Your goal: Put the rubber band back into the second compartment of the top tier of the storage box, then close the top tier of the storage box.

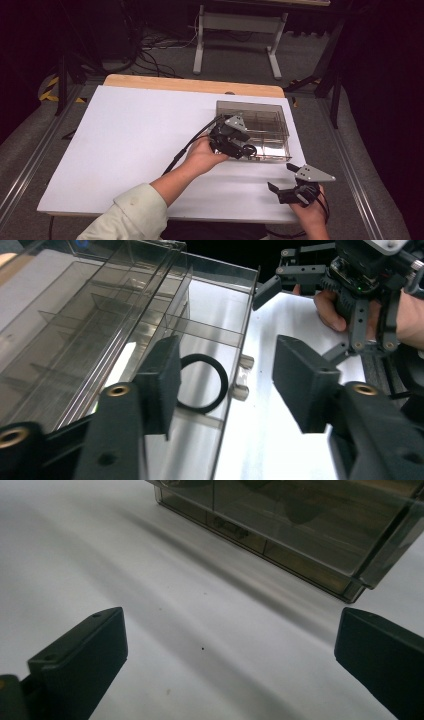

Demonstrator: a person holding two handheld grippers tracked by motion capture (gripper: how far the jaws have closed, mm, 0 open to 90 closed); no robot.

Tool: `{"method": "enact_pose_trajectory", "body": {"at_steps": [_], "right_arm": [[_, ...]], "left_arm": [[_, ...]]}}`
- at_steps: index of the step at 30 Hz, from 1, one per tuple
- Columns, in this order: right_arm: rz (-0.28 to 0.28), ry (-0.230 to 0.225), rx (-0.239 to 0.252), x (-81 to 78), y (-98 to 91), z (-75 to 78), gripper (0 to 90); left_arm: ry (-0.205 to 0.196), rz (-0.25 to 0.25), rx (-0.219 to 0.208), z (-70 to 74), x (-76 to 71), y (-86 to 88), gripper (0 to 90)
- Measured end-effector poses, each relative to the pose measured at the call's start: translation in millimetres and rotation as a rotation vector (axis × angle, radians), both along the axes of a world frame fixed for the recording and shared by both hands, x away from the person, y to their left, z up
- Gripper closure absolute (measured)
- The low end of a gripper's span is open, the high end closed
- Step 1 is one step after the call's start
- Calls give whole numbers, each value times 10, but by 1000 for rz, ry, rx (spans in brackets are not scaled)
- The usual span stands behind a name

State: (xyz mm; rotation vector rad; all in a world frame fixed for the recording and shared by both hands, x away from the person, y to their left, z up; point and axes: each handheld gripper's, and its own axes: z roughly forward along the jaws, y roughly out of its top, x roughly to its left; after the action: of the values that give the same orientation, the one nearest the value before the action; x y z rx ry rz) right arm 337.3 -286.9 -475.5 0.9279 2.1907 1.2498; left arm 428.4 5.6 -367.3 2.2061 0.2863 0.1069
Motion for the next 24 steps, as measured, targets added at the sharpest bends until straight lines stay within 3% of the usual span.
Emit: {"method": "enact_pose_trajectory", "body": {"at_steps": [4, 13, 16, 17, 19, 22, 24], "right_arm": [[-5, 2, 5, -12, -2, 4, 13], [-2, -8, -1, -28, 23, 28, 18], [4, -9, 6, -42, 26, 47, 29], [2, -14, 7, -52, 25, 62, 33], [2, -13, 7, -58, 25, 67, 36], [-2, -14, 3, -80, 25, 87, 59], [-3, -11, 5, -88, 27, 94, 68]], "left_arm": [[8, 8, -30, 48, -40, 116, 397], [5, 14, -45, 109, -118, 268, 319], [4, 35, -50, 119, -150, 350, 269], [17, 56, -79, 125, -175, 437, 229], [18, 62, -85, 128, -191, 478, 218], [-20, 106, -85, 142, -268, 662, 179], [-24, 113, -86, 142, -287, 712, 169]]}}
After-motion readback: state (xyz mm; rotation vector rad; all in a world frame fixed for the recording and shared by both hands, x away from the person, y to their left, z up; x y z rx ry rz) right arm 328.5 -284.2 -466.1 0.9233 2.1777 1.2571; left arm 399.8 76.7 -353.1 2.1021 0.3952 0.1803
